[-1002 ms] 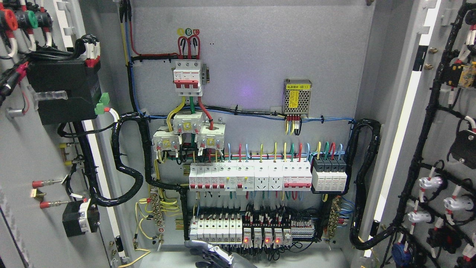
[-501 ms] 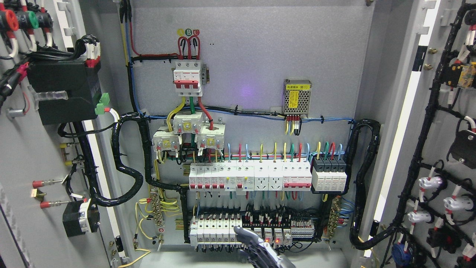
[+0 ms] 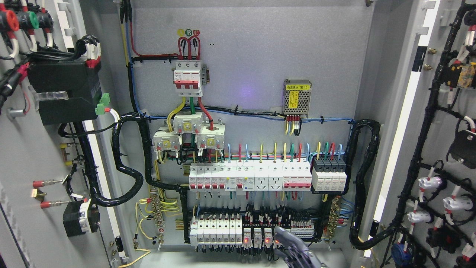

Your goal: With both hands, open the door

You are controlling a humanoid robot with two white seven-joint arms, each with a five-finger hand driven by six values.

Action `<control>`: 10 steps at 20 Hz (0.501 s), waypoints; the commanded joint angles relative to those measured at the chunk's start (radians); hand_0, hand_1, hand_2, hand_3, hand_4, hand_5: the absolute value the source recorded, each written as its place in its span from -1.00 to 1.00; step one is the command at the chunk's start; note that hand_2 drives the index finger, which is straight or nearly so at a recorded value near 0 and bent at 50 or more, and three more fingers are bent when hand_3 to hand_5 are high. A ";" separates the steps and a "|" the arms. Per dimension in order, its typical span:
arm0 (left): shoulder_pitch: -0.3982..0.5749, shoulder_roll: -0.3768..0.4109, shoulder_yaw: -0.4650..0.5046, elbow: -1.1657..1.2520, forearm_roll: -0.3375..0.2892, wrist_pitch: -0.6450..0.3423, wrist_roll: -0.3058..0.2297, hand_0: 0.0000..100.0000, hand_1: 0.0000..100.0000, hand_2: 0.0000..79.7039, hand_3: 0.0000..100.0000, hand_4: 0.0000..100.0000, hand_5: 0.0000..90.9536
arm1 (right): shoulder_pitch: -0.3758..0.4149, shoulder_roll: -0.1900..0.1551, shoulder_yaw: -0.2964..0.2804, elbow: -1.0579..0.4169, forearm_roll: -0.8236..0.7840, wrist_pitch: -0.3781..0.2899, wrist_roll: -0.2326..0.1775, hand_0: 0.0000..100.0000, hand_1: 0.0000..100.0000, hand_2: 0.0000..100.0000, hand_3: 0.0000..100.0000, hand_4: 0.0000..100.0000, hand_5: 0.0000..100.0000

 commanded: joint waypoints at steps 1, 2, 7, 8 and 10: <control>0.065 0.109 -0.034 -0.508 0.000 -0.021 -0.004 -1.00 -1.00 -1.00 -1.00 -1.00 -1.00 | 0.056 -0.076 -0.166 -0.043 -0.001 -0.030 0.000 -1.00 -1.00 -1.00 -1.00 -1.00 -1.00; 0.064 0.111 -0.034 -0.523 0.000 -0.027 -0.004 -1.00 -1.00 -1.00 -1.00 -1.00 -1.00 | 0.066 -0.076 -0.189 -0.044 -0.001 -0.030 0.000 -1.00 -1.00 -1.00 -1.00 -1.00 -1.00; 0.060 0.110 -0.034 -0.577 0.011 -0.061 -0.004 -1.00 -1.00 -1.00 -1.00 -1.00 -1.00 | 0.114 -0.109 -0.268 -0.049 -0.003 -0.042 0.000 -1.00 -1.00 -1.00 -1.00 -1.00 -1.00; 0.056 0.105 -0.034 -0.583 0.016 -0.062 -0.004 -1.00 -1.00 -1.00 -1.00 -1.00 -1.00 | 0.125 -0.121 -0.282 -0.049 -0.003 -0.049 0.000 -1.00 -1.00 -1.00 -1.00 -1.00 -1.00; 0.039 0.103 -0.034 -0.597 0.038 -0.065 -0.004 -1.00 -1.00 -1.00 -1.00 -1.00 -1.00 | 0.155 -0.128 -0.317 -0.049 -0.009 -0.070 0.000 -1.00 -1.00 -1.00 -1.00 -1.00 -1.00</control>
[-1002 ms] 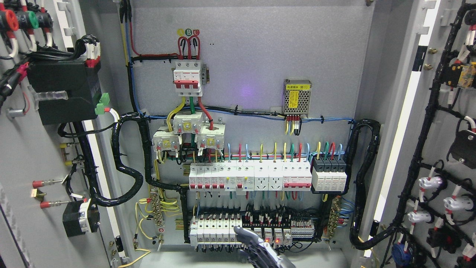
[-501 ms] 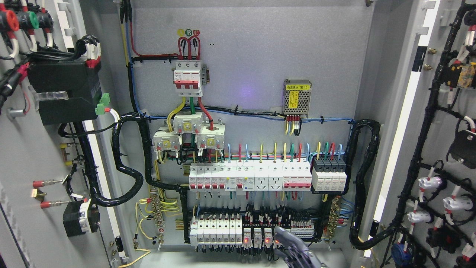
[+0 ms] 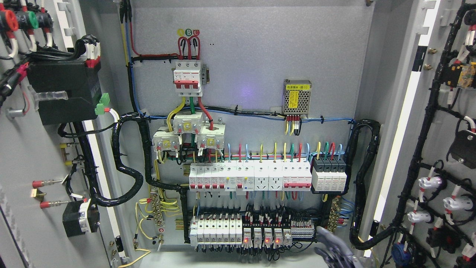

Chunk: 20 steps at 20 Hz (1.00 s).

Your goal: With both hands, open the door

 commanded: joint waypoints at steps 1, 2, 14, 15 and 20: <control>-0.021 0.039 -0.014 -0.272 0.041 -0.008 0.000 -1.00 -1.00 -1.00 -1.00 -1.00 -1.00 | 0.074 -0.068 -0.180 -0.020 -0.018 -0.030 0.002 -1.00 -1.00 -1.00 -1.00 -1.00 -1.00; -0.036 0.037 -0.012 -0.278 0.050 -0.007 0.000 -1.00 -1.00 -1.00 -1.00 -1.00 -1.00 | 0.085 -0.068 -0.188 -0.020 -0.040 -0.045 0.003 -1.00 -1.00 -1.00 -1.00 -1.00 -1.00; -0.179 0.062 -0.008 -0.291 0.096 -0.059 0.000 -1.00 -1.00 -1.00 -1.00 -1.00 -1.00 | 0.103 -0.120 -0.295 -0.020 -0.250 -0.062 0.007 -1.00 -1.00 -1.00 -1.00 -1.00 -1.00; -0.183 0.075 -0.008 -0.291 0.096 -0.077 0.000 -1.00 -1.00 -1.00 -1.00 -1.00 -1.00 | 0.103 -0.131 -0.295 -0.020 -0.250 -0.064 0.007 -1.00 -1.00 -1.00 -1.00 -1.00 -1.00; -0.183 0.119 0.003 -0.291 0.096 -0.195 0.003 -1.00 -1.00 -1.00 -1.00 -1.00 -1.00 | 0.103 -0.159 -0.295 -0.020 -0.304 -0.064 0.008 -1.00 -1.00 -1.00 -1.00 -1.00 -1.00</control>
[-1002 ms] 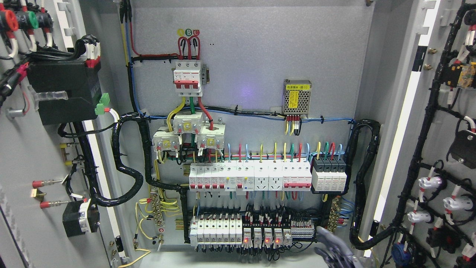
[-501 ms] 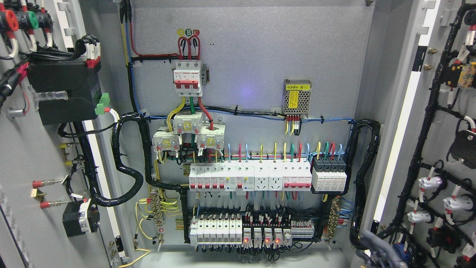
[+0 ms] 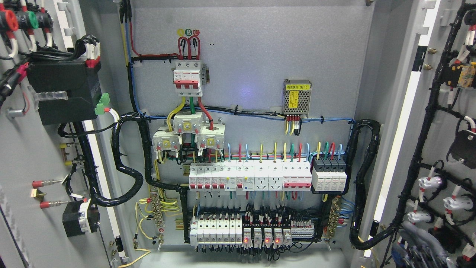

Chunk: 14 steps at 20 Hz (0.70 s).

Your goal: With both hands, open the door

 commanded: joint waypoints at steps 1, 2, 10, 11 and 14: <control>-0.019 0.060 0.015 -0.049 0.004 -0.061 0.007 -1.00 -1.00 -1.00 -1.00 -1.00 -1.00 | 0.005 -0.062 -0.067 -0.002 -0.074 0.000 0.001 -1.00 -1.00 -1.00 -1.00 -1.00 -1.00; -0.019 0.062 0.024 -0.049 0.004 -0.066 0.007 -1.00 -1.00 -1.00 -1.00 -1.00 -1.00 | 0.005 -0.064 -0.077 -0.002 -0.076 0.001 0.003 -1.00 -1.00 -1.00 -1.00 -1.00 -1.00; -0.067 0.056 0.103 -0.052 0.007 -0.089 0.008 -1.00 -1.00 -1.00 -1.00 -1.00 -1.00 | 0.011 -0.101 -0.114 0.000 -0.099 0.000 0.053 -1.00 -1.00 -1.00 -1.00 -1.00 -1.00; -0.074 0.054 0.117 -0.052 0.007 -0.093 0.010 -1.00 -1.00 -1.00 -1.00 -1.00 -1.00 | 0.011 -0.101 -0.117 0.000 -0.099 0.000 0.073 -1.00 -1.00 -1.00 -1.00 -1.00 -1.00; -0.079 0.057 0.142 -0.052 0.007 -0.139 0.013 -1.00 -1.00 -1.00 -1.00 -1.00 -1.00 | 0.014 -0.099 -0.120 0.000 -0.106 0.000 0.104 -1.00 -1.00 -1.00 -1.00 -1.00 -1.00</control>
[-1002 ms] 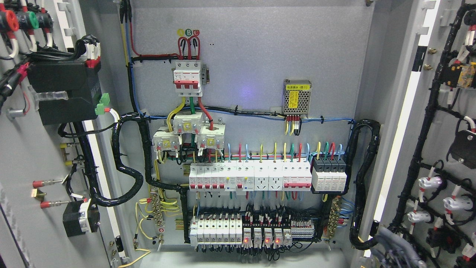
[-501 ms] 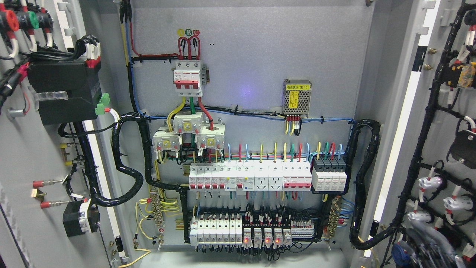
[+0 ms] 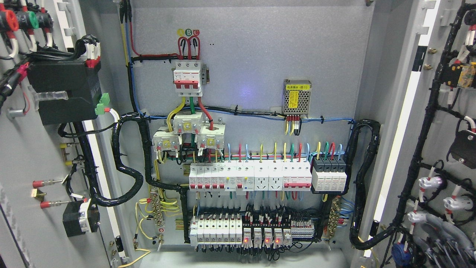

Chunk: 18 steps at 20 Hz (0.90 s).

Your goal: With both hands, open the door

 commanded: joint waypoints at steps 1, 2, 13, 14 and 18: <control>-0.025 0.018 0.082 -0.014 0.001 -0.060 0.001 -1.00 -1.00 -1.00 -1.00 -1.00 -1.00 | 0.005 -0.033 -0.046 0.002 -0.046 0.001 0.027 -1.00 -1.00 -1.00 -1.00 -1.00 -1.00; -0.025 0.019 0.086 -0.014 0.001 -0.081 0.003 -1.00 -1.00 -1.00 -1.00 -1.00 -1.00 | 0.007 -0.033 -0.046 0.000 -0.075 0.000 0.028 -1.00 -1.00 -1.00 -1.00 -1.00 -1.00; -0.023 0.016 0.135 -0.012 0.021 -0.121 0.005 -1.00 -1.00 -1.00 -1.00 -1.00 -1.00 | 0.033 -0.035 -0.065 0.023 -0.112 0.001 0.123 -1.00 -1.00 -1.00 -1.00 -1.00 -1.00; -0.023 0.016 0.138 -0.012 0.029 -0.121 0.005 -1.00 -1.00 -1.00 -1.00 -1.00 -1.00 | 0.034 -0.035 -0.069 0.031 -0.112 0.001 0.123 -1.00 -1.00 -1.00 -1.00 -1.00 -1.00; -0.018 0.018 0.155 -0.010 0.051 -0.125 0.006 -1.00 -1.00 -1.00 -1.00 -1.00 -1.00 | 0.040 -0.036 -0.089 0.056 -0.114 0.001 0.123 -1.00 -1.00 -1.00 -1.00 -1.00 -1.00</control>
